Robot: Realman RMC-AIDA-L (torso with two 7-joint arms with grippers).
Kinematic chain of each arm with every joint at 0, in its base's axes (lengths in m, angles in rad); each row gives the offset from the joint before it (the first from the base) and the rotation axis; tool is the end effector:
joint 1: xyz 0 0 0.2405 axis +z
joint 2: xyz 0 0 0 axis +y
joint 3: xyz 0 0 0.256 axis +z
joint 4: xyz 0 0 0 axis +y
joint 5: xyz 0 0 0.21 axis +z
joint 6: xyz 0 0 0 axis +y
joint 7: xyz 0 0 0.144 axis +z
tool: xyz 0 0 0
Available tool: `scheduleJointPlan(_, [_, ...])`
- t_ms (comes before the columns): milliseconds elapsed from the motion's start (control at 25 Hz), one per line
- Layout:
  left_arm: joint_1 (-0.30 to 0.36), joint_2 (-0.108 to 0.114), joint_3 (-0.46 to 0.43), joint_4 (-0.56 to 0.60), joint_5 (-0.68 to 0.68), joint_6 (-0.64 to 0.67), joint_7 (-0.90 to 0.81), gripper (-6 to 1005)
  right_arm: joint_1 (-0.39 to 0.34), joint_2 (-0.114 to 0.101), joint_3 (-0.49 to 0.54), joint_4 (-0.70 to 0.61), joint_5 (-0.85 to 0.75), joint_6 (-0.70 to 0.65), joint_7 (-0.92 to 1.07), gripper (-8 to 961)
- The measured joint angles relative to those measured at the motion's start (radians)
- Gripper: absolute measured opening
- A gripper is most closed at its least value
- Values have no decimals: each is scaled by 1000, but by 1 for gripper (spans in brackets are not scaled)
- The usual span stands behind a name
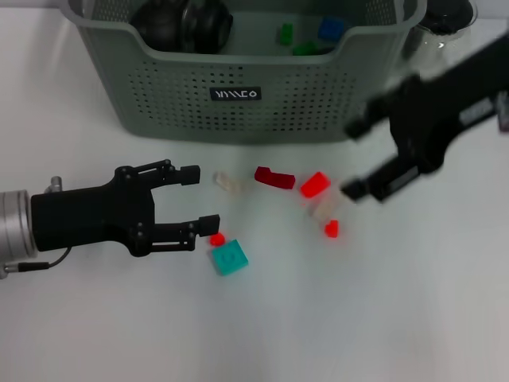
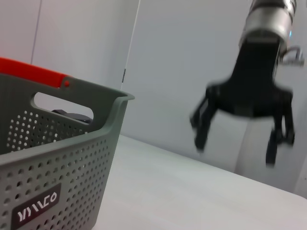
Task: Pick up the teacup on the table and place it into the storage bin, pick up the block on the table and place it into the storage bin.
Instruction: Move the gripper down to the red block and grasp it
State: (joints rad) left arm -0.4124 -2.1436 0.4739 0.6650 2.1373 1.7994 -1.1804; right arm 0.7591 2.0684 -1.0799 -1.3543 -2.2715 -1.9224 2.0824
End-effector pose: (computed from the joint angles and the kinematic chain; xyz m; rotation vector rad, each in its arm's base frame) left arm -0.2843 0.2643 -0.0069 -2.7506 -0.5565 -0.8710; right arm 0.1131 0.3422 0.0383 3.1087 -0.3449 0.1354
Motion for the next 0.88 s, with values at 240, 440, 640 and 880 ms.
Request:
scheduleJointPlan(240, [-1,4,7,12,6,1,1,846,31,31,-159,37,-257,7,137,916])
scheduleJointPlan(440, [-2,6,8,23,11,1,4,846,112,31,-240,217,-322,79,219,915])
scheduleJointPlan(640, [-1,6,8,26,12,1,15,846,193,33,-313,420,-337,231,240,915])
scheduleJointPlan(880, [0,5,8,25,12,0,16,846,262,41,-380,574,-330,354,245,915])
